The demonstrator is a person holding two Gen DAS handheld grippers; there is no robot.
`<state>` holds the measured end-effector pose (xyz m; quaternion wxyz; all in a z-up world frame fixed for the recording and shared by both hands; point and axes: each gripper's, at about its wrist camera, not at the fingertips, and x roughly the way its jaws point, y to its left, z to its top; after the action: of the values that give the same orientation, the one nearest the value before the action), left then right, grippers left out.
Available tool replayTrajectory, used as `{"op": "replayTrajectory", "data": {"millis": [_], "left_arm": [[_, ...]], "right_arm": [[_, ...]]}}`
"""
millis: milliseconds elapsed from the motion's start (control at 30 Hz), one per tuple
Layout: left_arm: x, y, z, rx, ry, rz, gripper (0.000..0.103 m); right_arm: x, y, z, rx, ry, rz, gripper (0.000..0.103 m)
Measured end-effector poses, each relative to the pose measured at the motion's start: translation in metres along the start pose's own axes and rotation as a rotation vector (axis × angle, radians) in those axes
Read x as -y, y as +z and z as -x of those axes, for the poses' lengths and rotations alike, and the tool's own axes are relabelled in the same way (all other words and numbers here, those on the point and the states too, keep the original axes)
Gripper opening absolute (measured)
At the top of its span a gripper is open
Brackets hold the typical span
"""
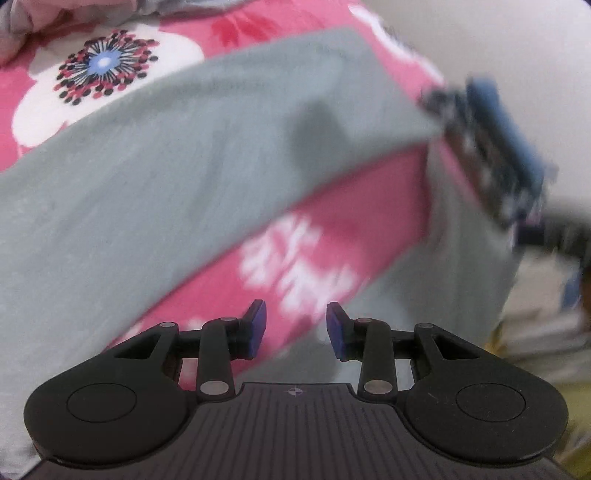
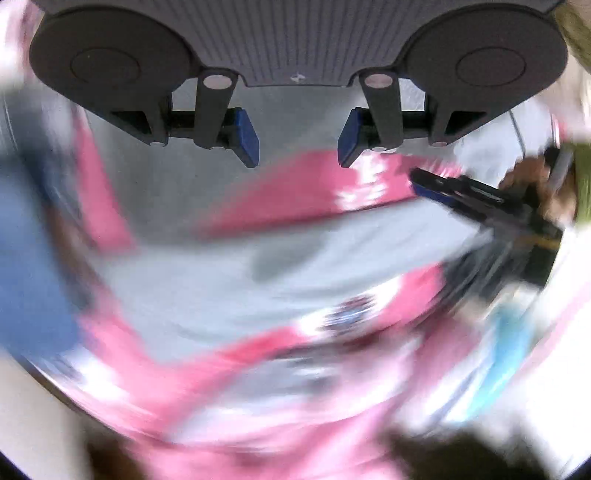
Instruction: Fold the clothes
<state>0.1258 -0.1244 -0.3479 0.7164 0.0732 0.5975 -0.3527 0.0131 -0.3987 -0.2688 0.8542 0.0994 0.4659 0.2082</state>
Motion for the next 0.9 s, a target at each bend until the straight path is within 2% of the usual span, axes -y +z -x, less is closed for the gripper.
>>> {"op": "replayTrajectory", "data": {"millis": [100, 200, 267, 333, 367, 400, 433, 467, 600, 667, 800, 867, 900], "left_arm": [[0.003, -0.023, -0.004, -0.007, 0.055, -0.111, 0.035], [0.009, -0.041, -0.009, -0.005, 0.083, -0.216, 0.035], [0.014, -0.052, -0.011, 0.021, 0.103, -0.278, 0.035], [0.017, -0.062, -0.009, 0.058, 0.128, -0.320, 0.035], [0.018, -0.067, -0.009, 0.080, 0.140, -0.332, 0.031], [0.020, -0.070, -0.009, 0.099, 0.150, -0.340, 0.028], [0.022, -0.074, -0.007, 0.115, 0.159, -0.345, 0.018], [0.022, -0.076, -0.004, 0.132, 0.170, -0.344, 0.007], [0.020, -0.075, 0.018, 0.234, 0.213, -0.290, 0.004], [0.017, -0.074, 0.022, 0.265, 0.246, -0.265, 0.004], [0.017, -0.073, 0.000, 0.239, 0.331, -0.268, 0.004], [0.019, -0.074, -0.009, 0.229, 0.350, -0.278, 0.004], [0.020, -0.073, -0.011, 0.227, 0.358, -0.282, 0.004]], "right_arm": [[-0.032, 0.029, -0.051, -0.129, 0.053, 0.259, 0.049], [-0.061, 0.031, -0.099, -0.263, 0.054, 0.523, 0.048], [-0.073, 0.019, -0.125, -0.371, 0.048, 0.661, 0.046], [-0.076, 0.001, -0.137, -0.461, 0.034, 0.751, 0.034], [-0.079, -0.006, -0.140, -0.485, 0.027, 0.792, 0.030], [-0.082, -0.010, -0.139, -0.486, 0.019, 0.823, 0.013], [-0.087, -0.012, -0.136, -0.487, 0.000, 0.845, 0.006], [-0.091, -0.011, -0.132, -0.470, -0.028, 0.857, 0.006], [-0.106, 0.003, -0.109, -0.346, -0.132, 0.850, 0.005], [-0.113, -0.002, -0.114, -0.299, -0.191, 0.877, 0.006], [-0.113, -0.024, -0.146, -0.249, -0.325, 0.909, 0.008], [-0.110, -0.033, -0.153, -0.216, -0.365, 0.868, 0.009], [-0.109, -0.034, -0.151, -0.195, -0.388, 0.833, 0.013]]}}
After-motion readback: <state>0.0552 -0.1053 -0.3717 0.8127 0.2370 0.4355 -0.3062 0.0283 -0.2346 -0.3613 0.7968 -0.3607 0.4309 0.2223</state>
